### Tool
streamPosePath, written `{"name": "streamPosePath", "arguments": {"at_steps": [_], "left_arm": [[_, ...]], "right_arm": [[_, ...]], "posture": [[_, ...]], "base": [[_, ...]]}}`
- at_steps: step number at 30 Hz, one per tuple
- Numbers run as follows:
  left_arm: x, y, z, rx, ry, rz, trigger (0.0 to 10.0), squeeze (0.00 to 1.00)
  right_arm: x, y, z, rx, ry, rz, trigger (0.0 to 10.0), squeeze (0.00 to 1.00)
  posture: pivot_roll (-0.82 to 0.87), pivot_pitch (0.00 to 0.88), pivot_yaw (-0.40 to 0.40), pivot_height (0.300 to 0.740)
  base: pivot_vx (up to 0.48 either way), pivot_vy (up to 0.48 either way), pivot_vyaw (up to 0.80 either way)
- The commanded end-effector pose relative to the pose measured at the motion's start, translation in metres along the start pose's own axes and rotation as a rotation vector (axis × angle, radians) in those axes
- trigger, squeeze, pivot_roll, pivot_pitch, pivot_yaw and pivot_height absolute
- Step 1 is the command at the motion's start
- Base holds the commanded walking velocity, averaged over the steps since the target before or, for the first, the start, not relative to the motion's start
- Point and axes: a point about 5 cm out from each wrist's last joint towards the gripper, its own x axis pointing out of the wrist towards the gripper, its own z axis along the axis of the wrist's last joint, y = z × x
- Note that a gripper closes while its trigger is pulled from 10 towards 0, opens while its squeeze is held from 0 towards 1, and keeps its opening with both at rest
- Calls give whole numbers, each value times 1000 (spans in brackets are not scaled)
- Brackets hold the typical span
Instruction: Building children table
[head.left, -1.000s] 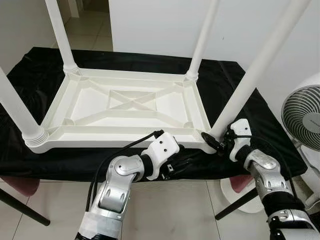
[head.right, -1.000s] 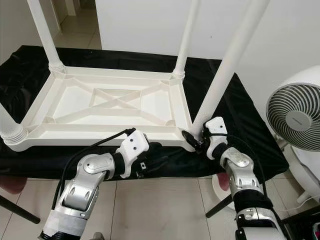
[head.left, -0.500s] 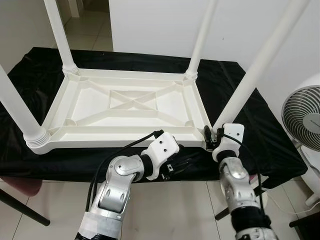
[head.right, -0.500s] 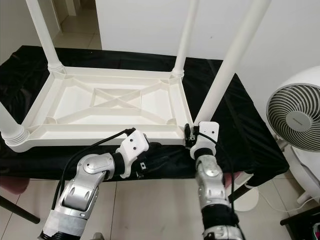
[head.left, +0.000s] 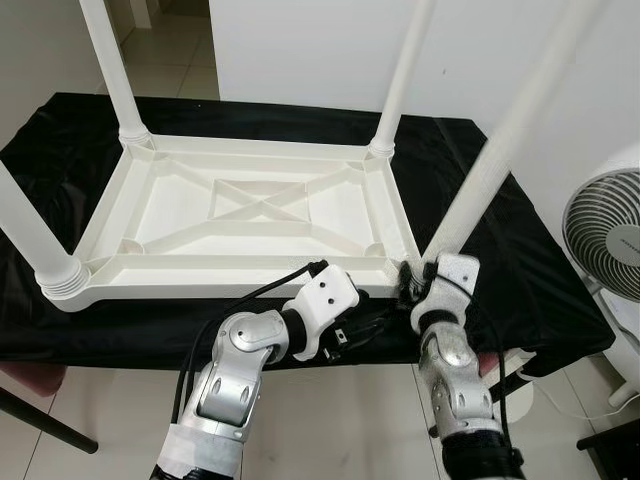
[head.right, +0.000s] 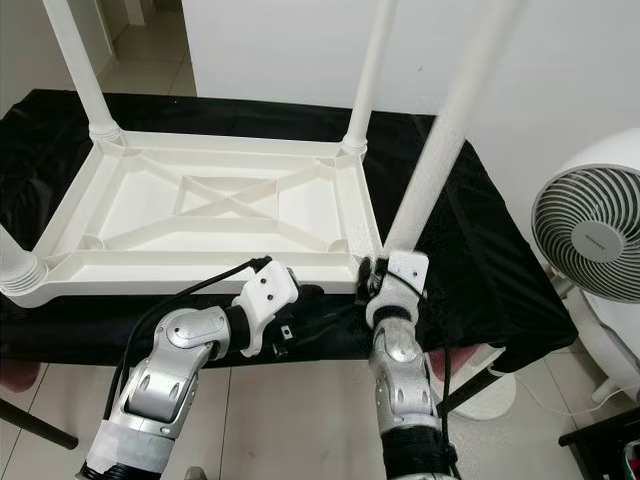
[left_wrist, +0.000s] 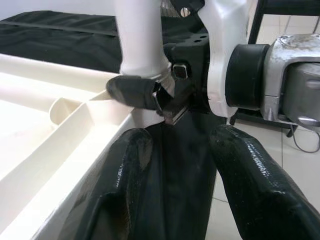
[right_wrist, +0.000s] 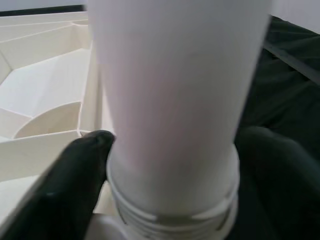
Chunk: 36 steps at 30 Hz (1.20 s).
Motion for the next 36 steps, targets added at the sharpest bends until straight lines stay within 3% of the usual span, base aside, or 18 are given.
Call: {"name": "streamPosePath", "arguments": {"at_steps": [1,7,12,13,18,22,26,27,29,30,36], "left_arm": [[5,5,4,-29,-32,211,10000,0],[5,5,4,-30,-33,214,10000,0],[5,6,4,-27,-34,218,10000,0],[4,6,4,-26,-34,217,10000,0],[4,6,4,-25,-34,216,10000,0],[4,7,4,-19,-33,217,10000,0],[4,7,4,-17,-34,216,10000,0],[4,8,4,-17,-34,216,10000,0],[4,8,4,-17,-33,216,10000,0],[4,8,4,-16,-34,216,10000,0],[4,7,5,-16,-34,212,10000,0]], "right_arm": [[0,1,-4,10,21,56,10000,1000],[6,-5,7,-18,-23,141,10000,1000],[17,-24,27,-44,-52,393,10000,1000],[20,-29,32,-63,-53,473,10000,0],[21,-31,36,-83,-59,534,10000,0],[20,-33,31,-128,-24,701,10000,0],[21,-35,27,-139,3,763,10000,0],[22,-37,26,-147,12,775,3922,0],[23,-38,25,-152,17,781,3922,0],[24,-40,26,-153,16,790,0,0],[23,-44,25,-140,23,796,0,0]], "posture": [[75,38,-51,740],[81,29,-60,740],[84,19,-60,740],[86,15,-60,740],[85,14,-60,740],[90,0,-55,740],[93,0,-54,740],[93,0,-53,740],[94,0,-52,740],[94,0,-52,740],[89,0,-50,740]], "base": [[0,0,0],[0,0,0],[0,0,0],[0,0,0],[0,0,0],[0,0,0],[0,0,0],[0,0,0],[0,0,0],[0,0,0],[0,0,0]]}}
